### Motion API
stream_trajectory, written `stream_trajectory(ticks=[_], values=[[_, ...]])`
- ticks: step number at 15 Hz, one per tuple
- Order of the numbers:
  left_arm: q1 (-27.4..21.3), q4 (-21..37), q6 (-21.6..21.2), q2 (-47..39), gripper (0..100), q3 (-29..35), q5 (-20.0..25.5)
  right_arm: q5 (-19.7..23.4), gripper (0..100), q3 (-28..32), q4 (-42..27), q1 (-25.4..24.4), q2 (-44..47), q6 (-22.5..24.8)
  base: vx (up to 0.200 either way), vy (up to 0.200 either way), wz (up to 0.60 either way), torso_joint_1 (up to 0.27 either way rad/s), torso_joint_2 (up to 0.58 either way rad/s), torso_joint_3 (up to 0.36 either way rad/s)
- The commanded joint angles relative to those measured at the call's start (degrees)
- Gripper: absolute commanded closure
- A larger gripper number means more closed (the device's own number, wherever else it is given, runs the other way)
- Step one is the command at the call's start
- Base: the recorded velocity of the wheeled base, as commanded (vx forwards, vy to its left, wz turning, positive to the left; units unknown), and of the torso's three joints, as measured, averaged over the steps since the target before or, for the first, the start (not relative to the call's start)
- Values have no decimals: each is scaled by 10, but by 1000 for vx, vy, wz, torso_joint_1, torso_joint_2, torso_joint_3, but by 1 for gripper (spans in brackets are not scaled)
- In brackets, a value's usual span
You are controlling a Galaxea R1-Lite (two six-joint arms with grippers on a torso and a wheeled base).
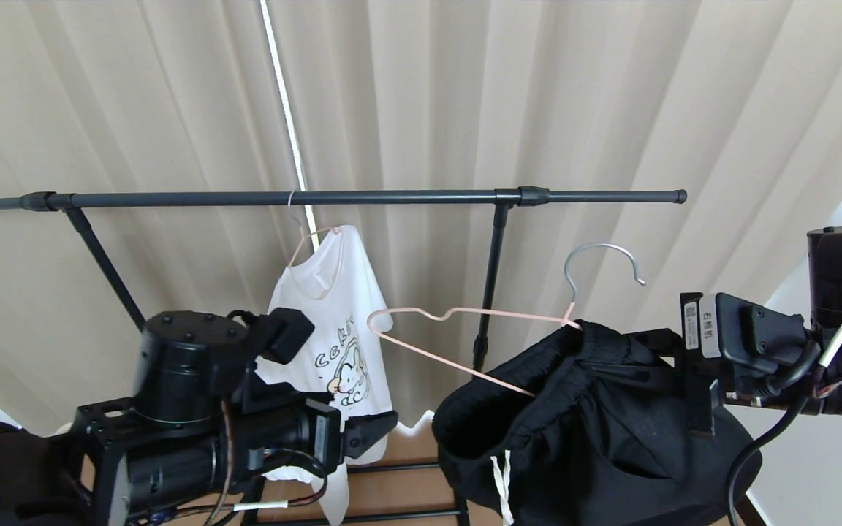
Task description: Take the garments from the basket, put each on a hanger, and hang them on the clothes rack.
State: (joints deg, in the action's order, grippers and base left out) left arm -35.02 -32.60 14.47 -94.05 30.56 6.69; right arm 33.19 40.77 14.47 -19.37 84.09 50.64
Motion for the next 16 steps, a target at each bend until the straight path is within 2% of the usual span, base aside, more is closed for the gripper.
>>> stream_trajectory(ticks=[1, 3, 5, 12, 16], values=[[-52, 5, 7, -83, 0, 36, -32, 0, 100, -6, 1, 0, -7, -10, 0, 0, 0, 0, 0, 0], [-79, 5, 7, -148, 0, 73, -89, 0, 100, -10, 3, 0, -13, -10, 0, 0, 0, 0, 0, 0], [-96, 5, 7, -186, 0, 114, -126, 0, 100, -10, 3, 0, -16, -10, 0, 0, 0, 0, 0, 0], [-102, 2, 13, -228, 0, 160, -148, 0, 100, -11, 3, 0, -24, -11, 0, 0, 0, 0, 0, 0], [-99, 1, 32, -254, 0, 180, -172, 0, 100, -12, 3, -1, -25, -11, 0, 0, 0, 0, 0, 0]])
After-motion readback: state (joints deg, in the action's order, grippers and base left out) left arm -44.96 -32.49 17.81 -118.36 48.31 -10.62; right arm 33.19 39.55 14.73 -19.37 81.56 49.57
